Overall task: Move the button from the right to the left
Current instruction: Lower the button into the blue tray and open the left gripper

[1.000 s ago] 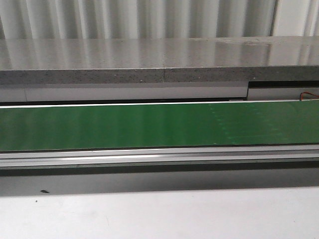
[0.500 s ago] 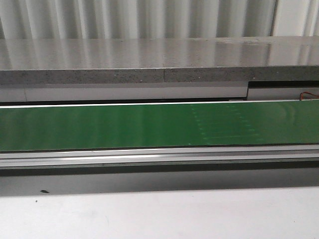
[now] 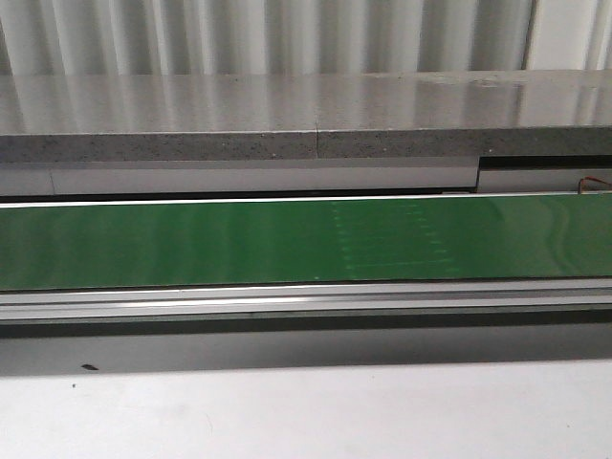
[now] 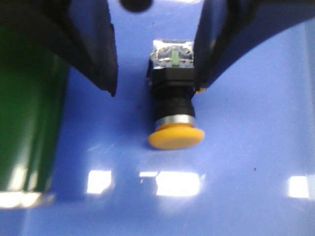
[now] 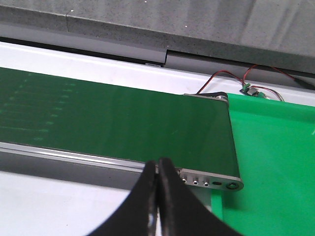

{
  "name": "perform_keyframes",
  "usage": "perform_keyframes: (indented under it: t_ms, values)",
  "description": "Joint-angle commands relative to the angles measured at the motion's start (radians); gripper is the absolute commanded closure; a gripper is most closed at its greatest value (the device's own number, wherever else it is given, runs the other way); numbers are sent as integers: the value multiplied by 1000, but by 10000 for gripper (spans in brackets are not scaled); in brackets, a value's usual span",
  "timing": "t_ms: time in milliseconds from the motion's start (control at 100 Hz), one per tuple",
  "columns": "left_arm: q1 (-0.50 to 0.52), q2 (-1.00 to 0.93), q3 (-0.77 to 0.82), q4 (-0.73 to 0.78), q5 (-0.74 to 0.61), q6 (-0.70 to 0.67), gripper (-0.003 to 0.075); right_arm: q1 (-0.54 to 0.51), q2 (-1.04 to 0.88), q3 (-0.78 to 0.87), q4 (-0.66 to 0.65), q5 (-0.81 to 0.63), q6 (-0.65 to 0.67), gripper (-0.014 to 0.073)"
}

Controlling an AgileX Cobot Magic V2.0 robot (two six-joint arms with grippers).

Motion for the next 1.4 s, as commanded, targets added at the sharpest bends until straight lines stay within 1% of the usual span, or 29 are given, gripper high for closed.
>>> perform_keyframes:
  t_ms: [0,60,80,90,100,140,200,270,450,790,1160,1390]
  values:
    - [-3,-109,-7,-74,-81,-24,514,4,10,-24,-5,-80,-7,662]
    - [-16,-164,20,-81,-131,-31,604,4,10,-24,-5,-80,-7,662]
    - [-19,-182,31,-81,-147,-33,622,4,10,-24,-5,-80,-7,662]
    - [-22,-188,39,-81,-157,-35,649,4,10,-24,-5,-80,-7,662]
    - [-22,-194,43,-81,-161,-36,649,4,10,-24,-5,-80,-7,662]
    - [-35,-228,65,-81,-185,-53,701,4,10,-24,-5,-80,-7,662]
    - [-45,-274,93,-84,-210,-74,741,4,10,-24,-5,-80,-7,662]
    - [-59,-337,133,-92,-235,-105,741,4,10,-24,-5,-80,-7,662]
    - [-110,-482,230,-157,-313,-105,741,4,10,-24,-5,-80,-7,662]
    - [-285,-730,423,-251,-443,-105,741,4,10,-24,-5,-80,-7,662]
    - [-445,-963,647,-263,-615,-105,741,4,10,-24,-5,-80,-7,662]
    - [-509,-1113,790,-263,-711,-105,741,4,10,-24,-5,-80,-7,662]
